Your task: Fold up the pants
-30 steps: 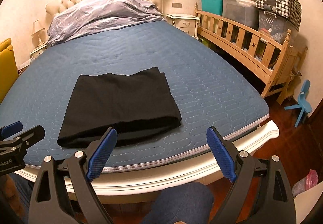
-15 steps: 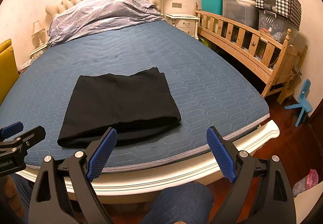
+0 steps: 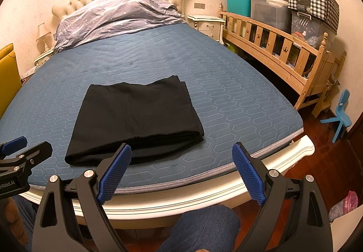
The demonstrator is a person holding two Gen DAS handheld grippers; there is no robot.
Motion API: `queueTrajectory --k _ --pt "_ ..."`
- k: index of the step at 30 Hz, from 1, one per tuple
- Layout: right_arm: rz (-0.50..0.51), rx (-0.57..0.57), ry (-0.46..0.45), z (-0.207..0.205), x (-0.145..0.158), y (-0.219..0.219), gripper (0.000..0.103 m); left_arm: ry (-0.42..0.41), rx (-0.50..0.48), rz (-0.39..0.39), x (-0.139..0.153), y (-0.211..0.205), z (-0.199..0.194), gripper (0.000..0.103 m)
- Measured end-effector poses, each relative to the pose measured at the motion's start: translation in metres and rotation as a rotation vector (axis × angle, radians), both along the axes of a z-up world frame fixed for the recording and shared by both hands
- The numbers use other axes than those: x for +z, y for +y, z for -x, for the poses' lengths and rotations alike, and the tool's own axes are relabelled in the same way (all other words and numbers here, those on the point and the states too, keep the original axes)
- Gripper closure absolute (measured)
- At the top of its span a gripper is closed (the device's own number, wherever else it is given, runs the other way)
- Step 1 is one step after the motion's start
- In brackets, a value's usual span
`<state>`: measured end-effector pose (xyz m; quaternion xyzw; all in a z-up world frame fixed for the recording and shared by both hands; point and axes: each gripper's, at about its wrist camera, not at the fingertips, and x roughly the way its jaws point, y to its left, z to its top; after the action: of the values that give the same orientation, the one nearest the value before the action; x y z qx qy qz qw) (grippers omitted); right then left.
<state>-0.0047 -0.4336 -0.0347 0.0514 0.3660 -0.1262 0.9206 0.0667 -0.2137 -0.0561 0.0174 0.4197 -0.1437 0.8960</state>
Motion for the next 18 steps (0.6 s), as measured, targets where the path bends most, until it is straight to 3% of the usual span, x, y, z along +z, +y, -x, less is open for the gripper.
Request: queueTrajectory --k 18 --pt "0.001 0.0 0.001 0.0004 0.0 0.0 0.016 -0.009 -0.007 0.016 -0.0047 -0.0014 -0.0044 0.002"
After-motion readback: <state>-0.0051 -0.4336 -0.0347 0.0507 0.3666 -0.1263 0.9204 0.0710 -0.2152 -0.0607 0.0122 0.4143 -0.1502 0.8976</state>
